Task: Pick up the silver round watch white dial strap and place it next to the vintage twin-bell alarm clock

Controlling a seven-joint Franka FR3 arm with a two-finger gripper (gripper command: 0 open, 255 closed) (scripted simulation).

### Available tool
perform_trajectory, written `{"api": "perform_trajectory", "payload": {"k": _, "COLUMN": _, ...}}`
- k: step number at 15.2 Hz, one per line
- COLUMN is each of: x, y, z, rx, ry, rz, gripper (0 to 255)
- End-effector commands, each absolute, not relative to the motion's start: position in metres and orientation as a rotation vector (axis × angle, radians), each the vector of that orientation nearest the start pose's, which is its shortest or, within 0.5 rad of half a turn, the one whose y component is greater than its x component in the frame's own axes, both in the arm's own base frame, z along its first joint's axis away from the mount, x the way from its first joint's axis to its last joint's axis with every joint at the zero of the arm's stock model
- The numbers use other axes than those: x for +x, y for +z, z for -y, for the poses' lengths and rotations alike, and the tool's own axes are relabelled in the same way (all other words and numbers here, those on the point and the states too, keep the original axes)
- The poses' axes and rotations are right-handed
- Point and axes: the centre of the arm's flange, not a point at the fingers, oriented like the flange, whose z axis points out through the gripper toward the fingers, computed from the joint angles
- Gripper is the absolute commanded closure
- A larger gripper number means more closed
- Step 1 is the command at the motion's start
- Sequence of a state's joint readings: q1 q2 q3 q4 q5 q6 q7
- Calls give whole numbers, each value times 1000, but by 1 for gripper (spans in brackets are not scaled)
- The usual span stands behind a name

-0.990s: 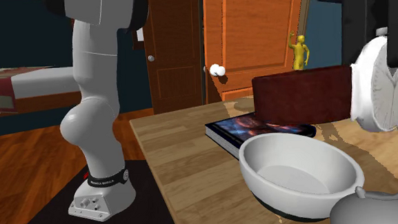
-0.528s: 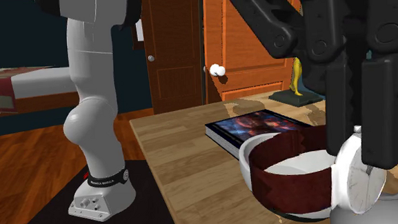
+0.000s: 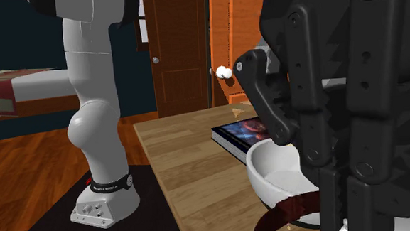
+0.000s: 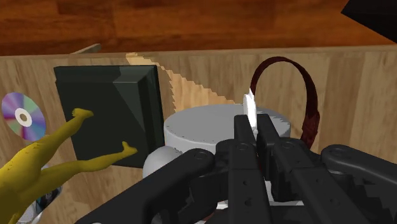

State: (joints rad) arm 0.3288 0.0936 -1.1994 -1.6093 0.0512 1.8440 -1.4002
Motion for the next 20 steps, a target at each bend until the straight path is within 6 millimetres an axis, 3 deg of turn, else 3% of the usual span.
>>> {"api": "perform_trajectory", "payload": {"k": 1, "x": 403, "y": 601, "z": 432, "rx": -3221, "ry": -87, "rz": 876, "gripper": 255}}
{"api": "perform_trajectory", "payload": {"k": 20, "x": 403, "y": 501, "z": 432, "rx": -3221, "ry": -87, "rz": 876, "gripper": 255}}
